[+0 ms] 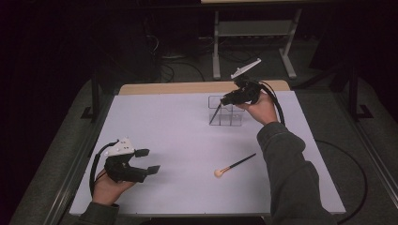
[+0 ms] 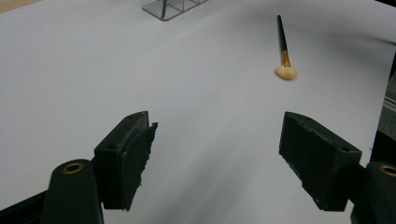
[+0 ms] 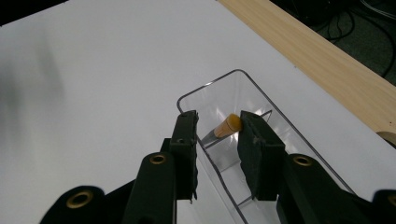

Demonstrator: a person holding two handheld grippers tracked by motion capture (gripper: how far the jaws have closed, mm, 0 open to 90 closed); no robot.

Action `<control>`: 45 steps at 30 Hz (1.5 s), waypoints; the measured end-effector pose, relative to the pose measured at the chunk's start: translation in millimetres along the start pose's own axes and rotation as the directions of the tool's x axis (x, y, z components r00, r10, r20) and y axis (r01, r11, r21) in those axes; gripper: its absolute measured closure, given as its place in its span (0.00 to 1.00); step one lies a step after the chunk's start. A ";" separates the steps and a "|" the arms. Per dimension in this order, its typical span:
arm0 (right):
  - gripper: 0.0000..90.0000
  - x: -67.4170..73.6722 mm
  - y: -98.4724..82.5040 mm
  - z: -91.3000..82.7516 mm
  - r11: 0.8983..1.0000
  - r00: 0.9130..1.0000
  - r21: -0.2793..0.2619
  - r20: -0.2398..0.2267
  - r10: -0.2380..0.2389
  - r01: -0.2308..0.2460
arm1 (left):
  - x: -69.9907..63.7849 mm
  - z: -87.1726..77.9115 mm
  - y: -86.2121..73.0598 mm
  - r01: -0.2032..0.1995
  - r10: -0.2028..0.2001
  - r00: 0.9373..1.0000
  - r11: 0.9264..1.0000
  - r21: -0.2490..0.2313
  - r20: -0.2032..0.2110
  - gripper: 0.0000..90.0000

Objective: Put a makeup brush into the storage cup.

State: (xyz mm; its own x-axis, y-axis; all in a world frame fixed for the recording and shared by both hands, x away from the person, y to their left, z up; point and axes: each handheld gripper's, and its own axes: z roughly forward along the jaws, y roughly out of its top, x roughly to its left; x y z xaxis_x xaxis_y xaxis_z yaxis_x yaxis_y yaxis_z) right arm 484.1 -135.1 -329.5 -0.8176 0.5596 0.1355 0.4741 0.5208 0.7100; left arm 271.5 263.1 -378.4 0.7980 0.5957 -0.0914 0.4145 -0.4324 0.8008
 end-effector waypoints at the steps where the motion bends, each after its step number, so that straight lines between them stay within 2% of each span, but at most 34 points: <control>1: 0.74 0.1 -0.7 -0.5 1.000 1.000 -0.002 -0.001 0.003 -0.003 | 0.0 0.1 0.0 0.000 0.000 1.000 1.000 0.000 0.000 0.27; 7: 0.71 1.5 -2.7 -2.6 1.000 1.000 -0.010 -0.009 0.012 -0.012 | -0.8 1.2 -0.2 0.008 -0.008 1.000 1.000 -0.005 0.002 0.27; 13: 0.68 2.6 -3.3 -4.6 1.000 1.000 -0.028 -0.012 0.000 0.000 | -0.1 0.4 -0.1 0.000 0.000 1.000 1.000 -0.001 -0.001 0.27; 19: 0.67 3.8 -7.6 -7.8 0.999 1.000 -0.033 -0.008 0.016 -0.017 | -0.4 1.8 -0.1 -0.002 0.002 1.000 1.000 0.003 0.002 0.27; 24: 0.66 4.4 -11.6 -10.3 0.999 1.000 -0.044 -0.011 0.006 -0.007 | -0.7 2.8 -0.4 -0.003 0.003 1.000 1.000 0.005 0.004 0.27; 27: 0.65 6.2 -12.6 -11.9 0.999 1.000 -0.038 -0.019 0.015 -0.016 | -1.1 3.6 -0.5 0.002 -0.002 1.000 1.000 0.004 0.005 0.27; 30: 0.64 6.0 -13.7 -13.0 0.999 1.000 -0.048 -0.013 -0.010 0.010 | -1.0 3.9 -0.6 0.003 -0.003 1.000 1.000 0.008 0.006 0.27; 38: 0.63 9.5 -17.6 -14.8 0.998 1.000 -0.060 -0.025 0.018 -0.020 | -0.9 4.2 -0.4 0.004 -0.004 1.000 1.000 0.008 0.004 0.26; 39: 0.62 9.1 -18.5 -14.7 0.998 1.000 -0.061 -0.021 0.006 -0.007 | -0.9 4.2 -0.3 0.004 -0.004 1.000 1.000 0.008 0.004 0.26; 45: 0.61 9.2 -23.1 -16.5 0.998 0.999 -0.065 -0.028 0.020 -0.021 | -0.9 5.4 0.0 0.000 0.000 1.000 1.000 0.008 0.005 0.26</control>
State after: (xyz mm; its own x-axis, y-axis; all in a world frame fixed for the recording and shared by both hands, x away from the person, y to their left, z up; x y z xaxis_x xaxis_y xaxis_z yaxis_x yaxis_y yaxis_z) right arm 460.3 -152.6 -333.3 -0.8170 0.5514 0.1688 0.4692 0.4655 0.7504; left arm 273.1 258.9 -381.5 0.8001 0.5925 -0.0937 0.4176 -0.4381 0.7961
